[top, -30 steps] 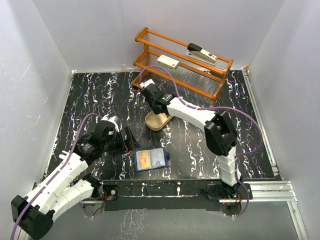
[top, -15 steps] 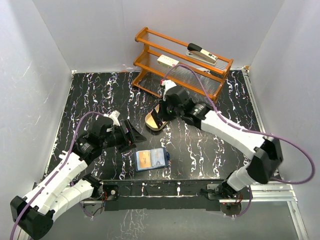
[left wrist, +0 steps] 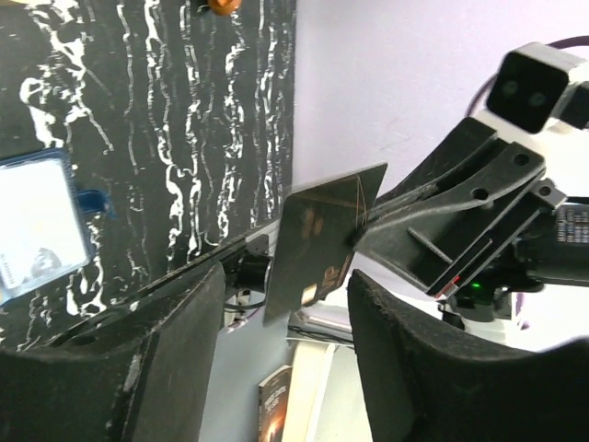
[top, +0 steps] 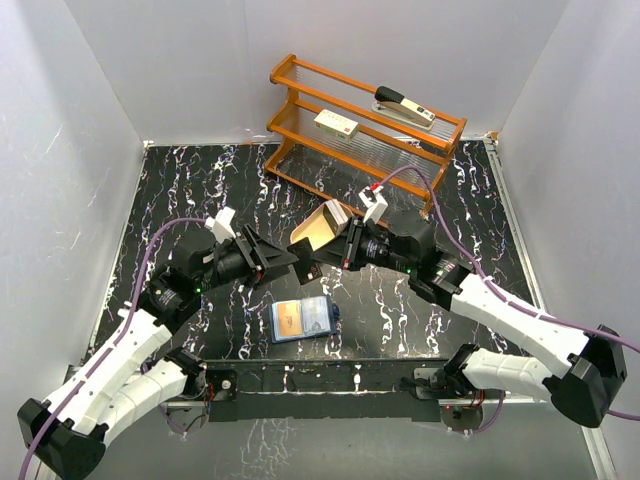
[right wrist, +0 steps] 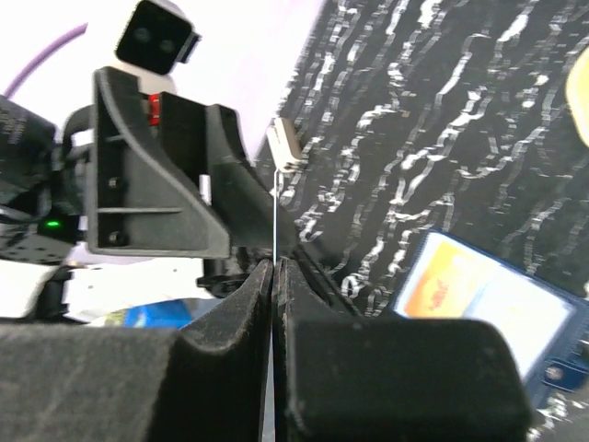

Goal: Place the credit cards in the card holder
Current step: Pick up the credit card from the storage box.

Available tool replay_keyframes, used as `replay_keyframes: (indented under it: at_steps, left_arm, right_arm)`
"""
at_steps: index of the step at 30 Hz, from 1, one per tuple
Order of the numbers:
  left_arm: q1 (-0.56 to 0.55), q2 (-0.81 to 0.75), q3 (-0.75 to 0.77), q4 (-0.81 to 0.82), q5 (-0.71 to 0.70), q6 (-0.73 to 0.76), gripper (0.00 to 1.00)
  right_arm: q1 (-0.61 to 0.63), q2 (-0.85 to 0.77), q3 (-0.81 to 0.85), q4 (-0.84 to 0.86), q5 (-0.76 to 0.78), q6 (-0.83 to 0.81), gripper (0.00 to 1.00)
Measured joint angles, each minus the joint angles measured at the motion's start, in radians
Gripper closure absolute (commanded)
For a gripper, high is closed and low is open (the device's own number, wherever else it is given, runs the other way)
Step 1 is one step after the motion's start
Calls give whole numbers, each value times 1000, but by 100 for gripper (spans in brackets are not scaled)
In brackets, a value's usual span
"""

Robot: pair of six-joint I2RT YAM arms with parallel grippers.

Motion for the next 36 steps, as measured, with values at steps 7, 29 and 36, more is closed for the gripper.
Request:
replay_keyframes:
  at_steps: [7,29,36]
  left_arm:
    - [0,-19,-4,102,14,-77,86]
    - [0,-34,-23,-27,-13,51,100]
    - [0,-8,-71,-84,-41,121,100]
  right_arm:
    - [0,-13,-51,150,-63,148,100]
    - [-2,-44,-84,-76,53,132,58]
    - [2,8,-84,-243,164,60,54]
